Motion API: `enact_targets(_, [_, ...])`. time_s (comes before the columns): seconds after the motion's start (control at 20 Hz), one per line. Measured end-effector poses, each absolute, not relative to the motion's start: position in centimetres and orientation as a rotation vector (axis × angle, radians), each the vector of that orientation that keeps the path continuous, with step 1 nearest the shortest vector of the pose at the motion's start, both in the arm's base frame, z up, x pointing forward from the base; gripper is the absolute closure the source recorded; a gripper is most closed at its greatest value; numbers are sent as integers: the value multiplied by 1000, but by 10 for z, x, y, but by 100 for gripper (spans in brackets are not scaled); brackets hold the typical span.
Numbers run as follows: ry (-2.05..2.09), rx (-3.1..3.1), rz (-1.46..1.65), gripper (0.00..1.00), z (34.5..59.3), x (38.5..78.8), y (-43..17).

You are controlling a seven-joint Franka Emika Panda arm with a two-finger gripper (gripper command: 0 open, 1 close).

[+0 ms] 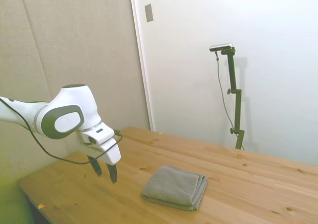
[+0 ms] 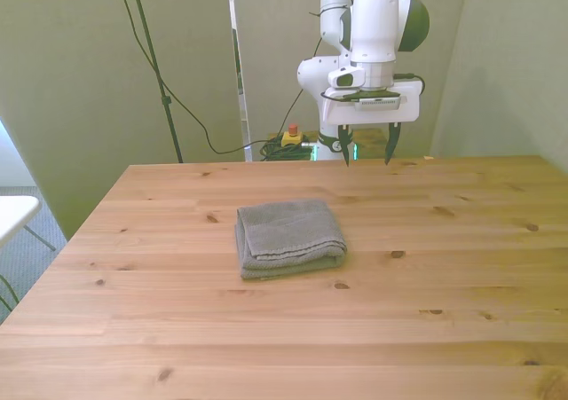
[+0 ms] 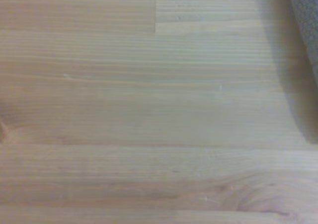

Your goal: Unfold the towel

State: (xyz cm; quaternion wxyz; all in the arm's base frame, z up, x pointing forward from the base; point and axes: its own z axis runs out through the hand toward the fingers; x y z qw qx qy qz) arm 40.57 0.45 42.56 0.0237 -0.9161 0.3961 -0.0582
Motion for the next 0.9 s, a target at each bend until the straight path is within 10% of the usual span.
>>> enact_targets(0.5, [1544,-2589,-269,0,456,446,-180])
enact_targets(0.9, [1669,-2367,-210,0,422,469,-329])
